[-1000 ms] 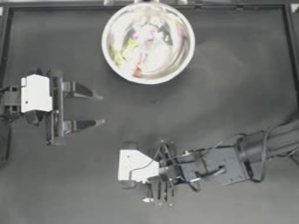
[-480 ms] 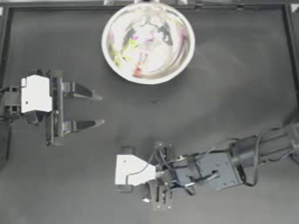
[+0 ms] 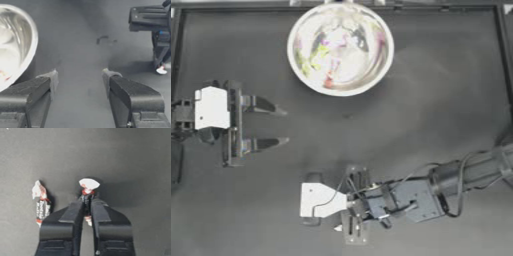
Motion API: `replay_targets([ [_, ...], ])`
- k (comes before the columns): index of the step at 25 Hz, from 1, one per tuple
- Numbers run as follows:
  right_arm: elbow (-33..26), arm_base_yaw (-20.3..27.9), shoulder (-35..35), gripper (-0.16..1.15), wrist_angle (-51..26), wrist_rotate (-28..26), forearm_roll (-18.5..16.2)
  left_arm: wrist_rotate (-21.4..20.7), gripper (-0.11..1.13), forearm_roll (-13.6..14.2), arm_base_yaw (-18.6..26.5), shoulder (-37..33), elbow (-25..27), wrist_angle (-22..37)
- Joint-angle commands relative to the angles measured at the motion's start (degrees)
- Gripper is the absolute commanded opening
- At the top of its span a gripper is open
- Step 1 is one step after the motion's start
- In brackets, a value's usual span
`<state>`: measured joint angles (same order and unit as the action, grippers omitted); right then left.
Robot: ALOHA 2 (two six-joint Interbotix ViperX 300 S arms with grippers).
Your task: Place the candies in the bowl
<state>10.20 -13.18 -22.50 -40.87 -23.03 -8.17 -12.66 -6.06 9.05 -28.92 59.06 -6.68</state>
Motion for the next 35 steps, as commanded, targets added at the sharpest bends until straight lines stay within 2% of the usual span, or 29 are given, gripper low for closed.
replay_targets([
  [1, -1.2, -0.2, 2.1, 0.41, 0.4, 0.0, -0.2, 0.2, 0.90, -0.1, 0.1, -1.7, -0.4, -0.4],
  [5, 0.3, 0.6, 5.6, 0.41, 2.2, -0.5, -2.5, 0.2, 0.90, -0.1, 0.1, -1.8, -0.2, -0.4],
  [10, 5.3, 4.6, 13.3, 0.41, 9.0, -2.1, -7.2, 0.4, 0.90, -0.1, 0.1, -1.8, -0.1, -0.8],
  [16, 13.9, 12.1, 21.5, 0.41, 21.0, -5.5, -13.4, 0.4, 0.90, -0.3, 0.1, -1.8, 0.4, -1.5],
  [21, 18.3, 20.0, 26.6, 0.41, 28.7, -5.8, -16.6, 1.0, 0.90, -0.4, 0.1, -1.8, 0.4, -1.6],
  [26, 19.0, 28.0, 27.3, 0.41, 34.8, -5.4, -20.1, 1.1, 0.90, -0.3, 0.1, -1.8, 0.4, -2.3],
  [35, 18.6, 40.3, 22.2, 0.41, 44.3, -5.2, -25.1, 1.1, 0.90, -0.4, 0.1, -1.3, -0.1, -2.6],
])
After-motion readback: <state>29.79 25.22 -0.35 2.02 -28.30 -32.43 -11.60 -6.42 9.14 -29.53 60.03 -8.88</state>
